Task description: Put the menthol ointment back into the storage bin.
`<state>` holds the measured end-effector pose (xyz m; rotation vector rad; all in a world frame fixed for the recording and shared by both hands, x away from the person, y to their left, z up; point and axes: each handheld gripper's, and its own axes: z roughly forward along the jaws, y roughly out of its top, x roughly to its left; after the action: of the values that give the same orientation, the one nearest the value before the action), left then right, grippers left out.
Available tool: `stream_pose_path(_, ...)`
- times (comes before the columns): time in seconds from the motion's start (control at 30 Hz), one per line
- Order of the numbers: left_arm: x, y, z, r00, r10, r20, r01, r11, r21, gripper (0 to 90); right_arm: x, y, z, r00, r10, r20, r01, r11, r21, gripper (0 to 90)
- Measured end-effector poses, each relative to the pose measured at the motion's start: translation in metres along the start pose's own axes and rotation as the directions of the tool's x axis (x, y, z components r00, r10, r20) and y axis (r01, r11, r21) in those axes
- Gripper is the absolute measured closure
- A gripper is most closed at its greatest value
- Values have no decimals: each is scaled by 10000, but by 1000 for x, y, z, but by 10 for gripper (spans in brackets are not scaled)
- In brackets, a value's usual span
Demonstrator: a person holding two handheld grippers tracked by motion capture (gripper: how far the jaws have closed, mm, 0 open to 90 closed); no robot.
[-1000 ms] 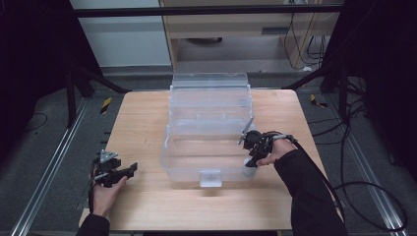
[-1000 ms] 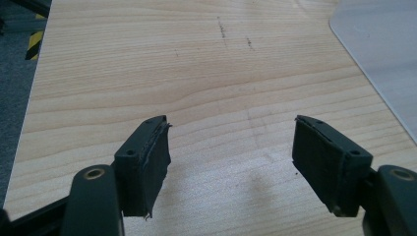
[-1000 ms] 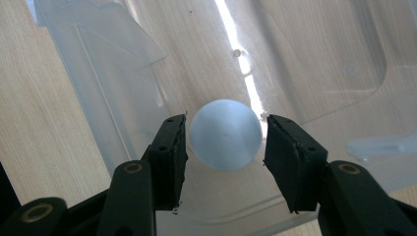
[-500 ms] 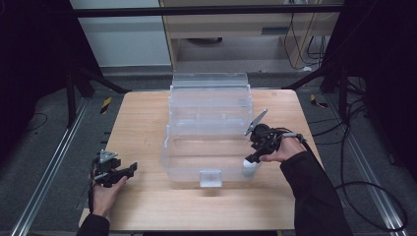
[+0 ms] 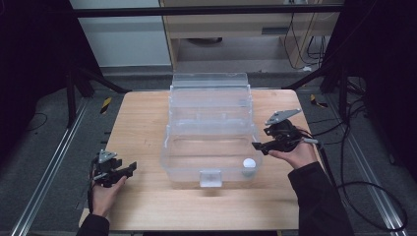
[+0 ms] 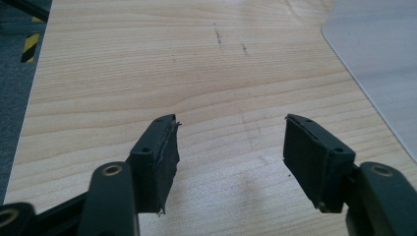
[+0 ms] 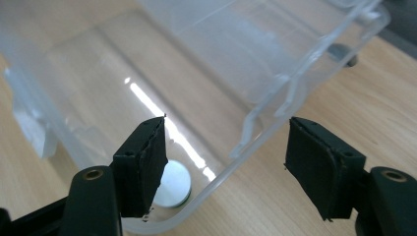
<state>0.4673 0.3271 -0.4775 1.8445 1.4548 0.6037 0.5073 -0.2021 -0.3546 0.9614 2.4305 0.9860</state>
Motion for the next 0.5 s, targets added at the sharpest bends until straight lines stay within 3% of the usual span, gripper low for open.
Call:
stream_pose_path(0.17,0,0,-1,9999,-26,111,26,10000,8,430,-9,-17,-12,9940,1013,404,-952,9868,-1313,284)
stream_pose_path(0.5,-1,0,-1,10000,53,37,-53,10000,41,425,-21,-59,-13,9729,2140,878,-1882,9530,-2374,232)
